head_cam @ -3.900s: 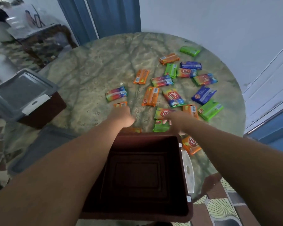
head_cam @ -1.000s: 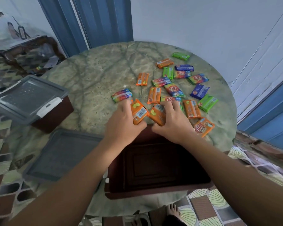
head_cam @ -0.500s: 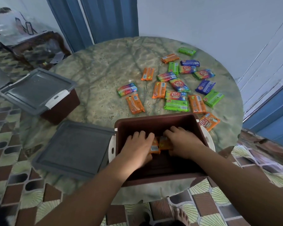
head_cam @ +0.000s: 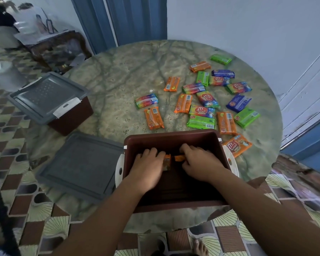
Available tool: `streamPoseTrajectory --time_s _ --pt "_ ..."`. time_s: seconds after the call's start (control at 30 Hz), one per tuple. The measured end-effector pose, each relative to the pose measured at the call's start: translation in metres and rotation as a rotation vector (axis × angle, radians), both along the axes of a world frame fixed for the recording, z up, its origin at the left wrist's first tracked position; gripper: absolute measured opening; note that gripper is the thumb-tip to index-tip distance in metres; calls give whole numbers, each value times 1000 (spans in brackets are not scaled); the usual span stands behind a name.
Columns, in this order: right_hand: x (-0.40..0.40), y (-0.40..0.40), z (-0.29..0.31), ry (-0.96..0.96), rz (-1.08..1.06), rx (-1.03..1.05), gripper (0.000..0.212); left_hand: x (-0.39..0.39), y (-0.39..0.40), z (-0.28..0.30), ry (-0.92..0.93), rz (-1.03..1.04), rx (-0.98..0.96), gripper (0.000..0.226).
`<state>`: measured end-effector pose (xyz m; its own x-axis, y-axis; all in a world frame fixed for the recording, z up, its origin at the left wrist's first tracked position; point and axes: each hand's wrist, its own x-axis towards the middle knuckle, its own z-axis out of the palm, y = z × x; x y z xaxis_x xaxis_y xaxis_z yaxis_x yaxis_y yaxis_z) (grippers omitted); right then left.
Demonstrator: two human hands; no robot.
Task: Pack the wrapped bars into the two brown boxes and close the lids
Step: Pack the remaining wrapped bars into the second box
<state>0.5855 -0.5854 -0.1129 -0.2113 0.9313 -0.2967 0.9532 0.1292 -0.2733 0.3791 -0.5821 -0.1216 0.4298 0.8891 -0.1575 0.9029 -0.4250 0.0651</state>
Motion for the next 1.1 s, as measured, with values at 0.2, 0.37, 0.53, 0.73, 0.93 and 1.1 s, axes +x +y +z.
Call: streamPoseTrajectory --time_s 0.2,0.37,0.53,0.73,0.93,1.1 --pt "-3 3 -5 145 -65 -13 28 2 -4 3 24 7 125 56" --pt "-4 5 -4 196 -99 -20 34 -1 -2 5 25 34 56 57" --pt "-4 7 -7 208 -139 -88 32 0 -4 8 18 57 -17 47" --pt "-1 7 -9 186 -156 -23 35 1 -4 7 72 54 -7 35" --pt "0 6 -8 157 -170 28 33 2 -3 7 99 47 -22 30" --pt "-2 3 -3 218 -170 47 33 2 -3 8 111 46 -33 31"
